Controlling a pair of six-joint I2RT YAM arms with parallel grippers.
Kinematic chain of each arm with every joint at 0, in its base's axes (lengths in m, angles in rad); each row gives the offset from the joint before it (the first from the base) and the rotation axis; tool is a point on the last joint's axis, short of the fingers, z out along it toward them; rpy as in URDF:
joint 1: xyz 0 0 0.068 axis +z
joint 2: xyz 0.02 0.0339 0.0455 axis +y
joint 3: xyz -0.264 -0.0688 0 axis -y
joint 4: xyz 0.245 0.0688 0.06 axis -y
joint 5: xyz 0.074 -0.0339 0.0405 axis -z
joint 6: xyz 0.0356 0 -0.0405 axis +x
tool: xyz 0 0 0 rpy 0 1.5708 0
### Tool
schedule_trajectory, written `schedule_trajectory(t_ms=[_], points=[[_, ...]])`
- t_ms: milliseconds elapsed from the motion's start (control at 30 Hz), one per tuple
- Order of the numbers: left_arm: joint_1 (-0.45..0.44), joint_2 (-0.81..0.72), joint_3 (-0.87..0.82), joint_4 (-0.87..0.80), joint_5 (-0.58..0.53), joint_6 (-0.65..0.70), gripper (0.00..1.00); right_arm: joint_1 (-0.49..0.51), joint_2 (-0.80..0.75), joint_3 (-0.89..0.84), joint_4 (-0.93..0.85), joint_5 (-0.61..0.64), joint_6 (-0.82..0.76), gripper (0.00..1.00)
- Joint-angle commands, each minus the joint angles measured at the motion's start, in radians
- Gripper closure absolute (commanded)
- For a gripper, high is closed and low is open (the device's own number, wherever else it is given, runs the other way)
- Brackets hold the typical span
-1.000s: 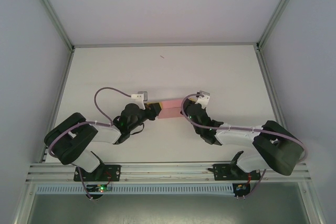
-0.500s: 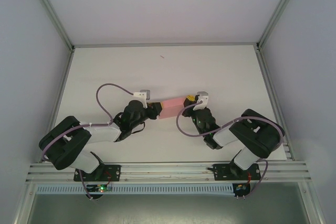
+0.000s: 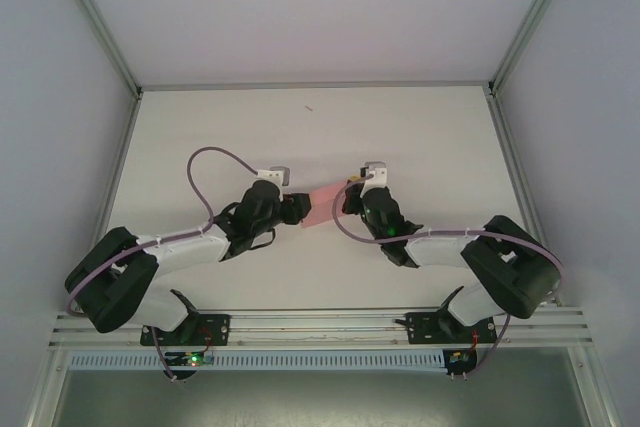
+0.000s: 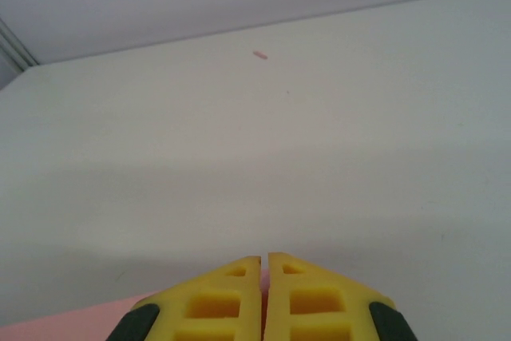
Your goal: Assemble paper box
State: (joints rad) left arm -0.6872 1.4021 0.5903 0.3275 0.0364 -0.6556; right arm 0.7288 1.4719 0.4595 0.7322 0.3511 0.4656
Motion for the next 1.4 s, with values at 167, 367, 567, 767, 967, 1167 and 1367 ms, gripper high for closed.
schedule_trajectory(t_ms=[167, 367, 567, 767, 967, 1167, 1367], points=[[-0.029, -0.042, 0.09, -0.399, -0.061, 0.055, 0.3, 0.004, -0.088, 0.126, -0.457, -0.19, 0.11, 0.73], [-0.028, -0.164, 0.235, -0.562, -0.216, 0.121, 0.0, -0.061, -0.133, 0.253, -0.569, -0.177, 0.083, 0.42], [0.008, -0.253, 0.387, -0.776, -0.41, 0.134, 0.0, -0.158, -0.21, 0.32, -0.553, -0.444, -0.135, 0.02], [0.082, -0.337, 0.343, -0.845, -0.439, 0.12, 0.0, -0.197, -0.273, 0.343, -0.623, -0.847, -0.65, 0.02], [0.117, -0.467, 0.238, -0.875, -0.467, 0.104, 0.0, -0.186, -0.22, 0.446, -1.003, -1.073, -1.355, 0.02], [0.129, -0.578, 0.186, -0.932, -0.519, 0.081, 0.0, -0.119, -0.018, 0.676, -1.356, -0.859, -1.599, 0.02], [0.132, -0.605, 0.189, -0.99, -0.519, 0.067, 0.0, -0.086, 0.167, 0.872, -1.576, -0.691, -1.689, 0.03]])
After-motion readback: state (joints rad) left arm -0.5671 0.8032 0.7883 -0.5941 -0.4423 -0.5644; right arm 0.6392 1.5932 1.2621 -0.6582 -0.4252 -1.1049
